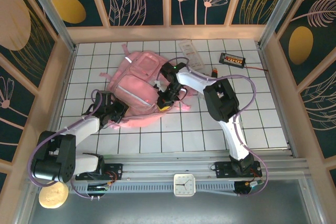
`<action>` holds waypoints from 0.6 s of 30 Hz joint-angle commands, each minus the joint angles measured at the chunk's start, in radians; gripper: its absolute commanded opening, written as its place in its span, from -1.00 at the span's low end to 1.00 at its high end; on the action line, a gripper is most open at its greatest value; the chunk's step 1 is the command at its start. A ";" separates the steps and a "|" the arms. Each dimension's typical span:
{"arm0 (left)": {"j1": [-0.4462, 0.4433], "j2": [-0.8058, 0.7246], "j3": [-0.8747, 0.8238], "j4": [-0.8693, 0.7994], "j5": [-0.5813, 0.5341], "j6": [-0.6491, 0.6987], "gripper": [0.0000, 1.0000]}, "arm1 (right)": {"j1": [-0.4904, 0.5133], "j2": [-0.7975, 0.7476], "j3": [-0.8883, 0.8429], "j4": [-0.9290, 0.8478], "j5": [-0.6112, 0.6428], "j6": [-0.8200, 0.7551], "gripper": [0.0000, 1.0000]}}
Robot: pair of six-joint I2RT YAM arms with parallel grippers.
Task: Pack the student bag
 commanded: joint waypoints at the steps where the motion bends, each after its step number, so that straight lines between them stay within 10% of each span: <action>1: -0.031 0.022 0.037 0.076 0.060 -0.018 -1.00 | 0.056 -0.011 0.014 0.014 -0.055 0.043 -0.70; 6: -0.032 0.010 0.007 0.081 0.064 -0.018 -1.00 | 0.021 -0.099 -0.102 0.180 -0.007 0.168 -0.26; 18: -0.032 -0.013 -0.004 0.053 0.064 -0.010 -1.00 | 0.021 -0.095 -0.131 0.245 0.157 0.204 -0.51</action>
